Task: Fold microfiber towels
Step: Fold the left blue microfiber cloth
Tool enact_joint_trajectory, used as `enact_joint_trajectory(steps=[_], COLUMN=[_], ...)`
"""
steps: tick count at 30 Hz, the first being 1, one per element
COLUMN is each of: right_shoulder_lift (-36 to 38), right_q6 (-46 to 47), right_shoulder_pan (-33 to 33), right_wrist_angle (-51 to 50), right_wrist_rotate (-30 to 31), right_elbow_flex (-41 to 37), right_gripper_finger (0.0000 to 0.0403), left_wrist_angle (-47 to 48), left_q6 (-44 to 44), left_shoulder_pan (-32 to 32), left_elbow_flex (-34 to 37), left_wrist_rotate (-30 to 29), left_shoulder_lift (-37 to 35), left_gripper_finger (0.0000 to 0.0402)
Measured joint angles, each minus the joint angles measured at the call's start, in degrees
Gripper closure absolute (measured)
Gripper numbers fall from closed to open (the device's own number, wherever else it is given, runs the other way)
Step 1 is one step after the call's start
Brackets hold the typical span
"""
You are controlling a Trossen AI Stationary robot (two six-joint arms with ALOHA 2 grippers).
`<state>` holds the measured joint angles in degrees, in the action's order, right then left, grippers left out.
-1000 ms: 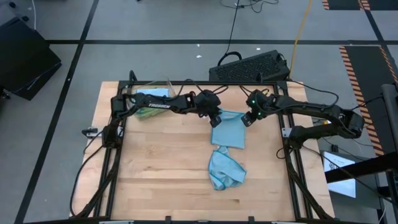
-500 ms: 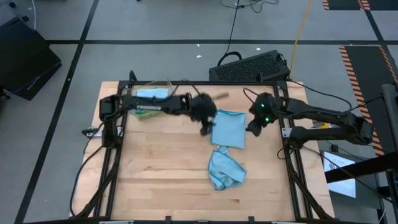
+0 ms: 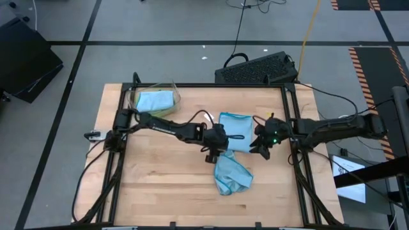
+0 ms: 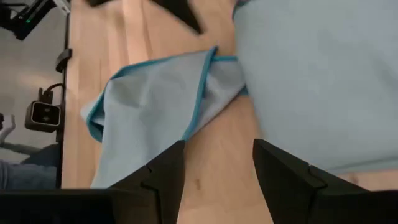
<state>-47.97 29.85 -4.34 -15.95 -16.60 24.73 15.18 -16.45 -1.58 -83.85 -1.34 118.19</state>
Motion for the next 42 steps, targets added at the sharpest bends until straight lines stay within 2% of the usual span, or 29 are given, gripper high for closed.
enact_joint_trajectory(steps=[3, 8, 16, 20, 23, 31, 37, 42], right_shoulder_lift=[-0.06, -0.04, -0.05, -0.07, -0.20, -0.78, -0.94, -0.97], right_q6=[4.72, 9.47, 12.31, 13.06, 13.03, 10.42, 1.74, -0.95], right_shoulder_pan=[3.72, 8.49, 12.65, 13.77, 14.01, 14.46, 16.39, 17.58], right_wrist_angle=[1.82, 2.69, 3.88, 3.13, 2.76, -0.55, 1.46, 4.69], right_wrist_rotate=[3.65, 8.77, 15.74, 19.93, 21.16, 21.36, 22.71, 22.46], right_elbow_flex=[-0.92, -0.92, -0.92, -0.92, -0.91, -0.93, -2.77, -6.00], right_gripper_finger=[0.0222, 0.0222, 0.0222, 0.0222, 0.0222, 0.0222, 0.0222, 0.0205], left_wrist_angle=[0.17, 2.31, -1.41, -0.92, -0.50, -3.26, -2.04, 0.12], left_q6=[0.27, 0.06, 0.58, 1.78, 1.99, -0.13, 3.04, 10.18], left_shoulder_pan=[0.58, 1.46, 1.60, 1.83, 1.69, 1.66, 2.33, 4.15], left_elbow_flex=[0.04, 0.02, -0.01, -0.13, -0.25, -0.11, 0.15, 0.15], left_wrist_rotate=[-4.43, -3.16, -1.74, -0.67, -1.60, -3.41, -3.86, 1.56], left_shoulder_lift=[1.55, 3.41, 4.88, 6.83, 7.58, 7.87, 6.12, 4.65], left_gripper_finger=[0.0168, 0.0145, 0.0154, 0.0181, 0.0215, 0.0380, 0.0379, 0.0390])
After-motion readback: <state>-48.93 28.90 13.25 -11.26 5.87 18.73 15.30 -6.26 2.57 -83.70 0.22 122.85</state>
